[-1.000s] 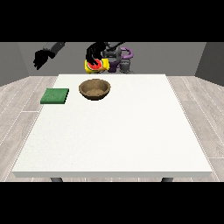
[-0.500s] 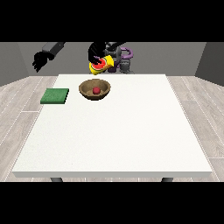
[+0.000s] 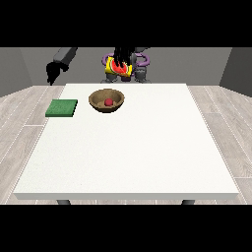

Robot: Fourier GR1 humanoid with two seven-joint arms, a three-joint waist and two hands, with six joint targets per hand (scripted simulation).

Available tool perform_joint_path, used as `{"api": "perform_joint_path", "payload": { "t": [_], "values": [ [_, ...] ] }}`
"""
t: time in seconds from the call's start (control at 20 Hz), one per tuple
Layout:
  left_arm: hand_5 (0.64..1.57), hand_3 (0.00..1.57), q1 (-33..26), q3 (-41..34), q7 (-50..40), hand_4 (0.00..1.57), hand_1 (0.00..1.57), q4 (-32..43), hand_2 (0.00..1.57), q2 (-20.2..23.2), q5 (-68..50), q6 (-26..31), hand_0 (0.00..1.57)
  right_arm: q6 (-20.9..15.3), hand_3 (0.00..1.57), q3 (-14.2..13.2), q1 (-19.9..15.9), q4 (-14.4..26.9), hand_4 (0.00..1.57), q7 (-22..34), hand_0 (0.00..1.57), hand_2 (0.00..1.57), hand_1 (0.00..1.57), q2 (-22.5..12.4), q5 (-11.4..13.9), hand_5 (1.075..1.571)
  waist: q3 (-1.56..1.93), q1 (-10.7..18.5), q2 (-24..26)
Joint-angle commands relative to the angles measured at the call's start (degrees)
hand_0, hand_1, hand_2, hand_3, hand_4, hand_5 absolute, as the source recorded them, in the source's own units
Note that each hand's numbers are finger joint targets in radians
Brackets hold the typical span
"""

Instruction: Pick the cup and pour the ball into the bowl, then pick the bowl and place it on the pad

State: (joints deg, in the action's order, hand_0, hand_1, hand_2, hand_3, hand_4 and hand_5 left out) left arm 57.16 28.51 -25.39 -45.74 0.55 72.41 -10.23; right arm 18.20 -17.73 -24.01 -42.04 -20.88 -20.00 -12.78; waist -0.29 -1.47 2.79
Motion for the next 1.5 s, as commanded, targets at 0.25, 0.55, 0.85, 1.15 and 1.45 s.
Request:
{"api": "perform_joint_path", "payload": {
  "t": [0.25, 0.55, 0.85, 1.15, 1.45],
  "values": [
    [1.538, 1.57, -12.3, -13.2, 3.3, 0.98, 1.37, -15.6, 1.57, -0.5, -26.1, -20.6, 1.37, -5.3, 0.0, 2.9, -4.3, -1.5, 0.73, 6.5, 0.0, 0.0, 0.0, 7.1, 0.4, 1.567, -0.22, -1.5, -3.3],
    [1.553, 1.44, -22.4, -16.8, 16.8, 0.92, 1.18, -23.5, 1.53, -0.6, -42.3, -22.1, 1.18, -13.4, 0.0, 3.8, -5.4, -2.2, 0.63, 11.4, 0.0, 0.0, 0.0, 12.2, 1.0, 1.57, 0.02, 2.4, -4.0],
    [0.719, 0.0, -33.0, -19.2, 27.5, 0.0, 0.0, -20.7, 0.0, -0.6, -58.6, -14.0, 0.0, -18.5, 0.0, 8.3, -5.5, -7.3, 0.0, 13.0, 0.0, 0.0, 0.0, 19.4, 3.4, 1.571, 0.09, -2.7, -6.5],
    [0.724, 0.0, -32.3, -23.5, 29.1, 0.0, 0.0, -19.1, 0.0, 0.7, -62.3, -5.8, 0.0, -17.6, 0.0, 9.5, 0.1, -8.8, 0.0, 13.4, 0.0, 0.0, 0.0, 17.9, 2.5, 1.571, 0.29, -0.8, -4.6],
    [0.739, 0.0, -33.1, -24.6, 36.3, 0.0, 0.0, -17.8, 0.0, 0.8, -63.0, -4.5, 0.0, -18.4, 0.0, 7.7, -0.8, -6.6, 0.0, 11.2, 0.0, 0.0, 0.0, 16.3, 1.3, 1.571, 0.29, 1.3, -7.6]
  ]
}}
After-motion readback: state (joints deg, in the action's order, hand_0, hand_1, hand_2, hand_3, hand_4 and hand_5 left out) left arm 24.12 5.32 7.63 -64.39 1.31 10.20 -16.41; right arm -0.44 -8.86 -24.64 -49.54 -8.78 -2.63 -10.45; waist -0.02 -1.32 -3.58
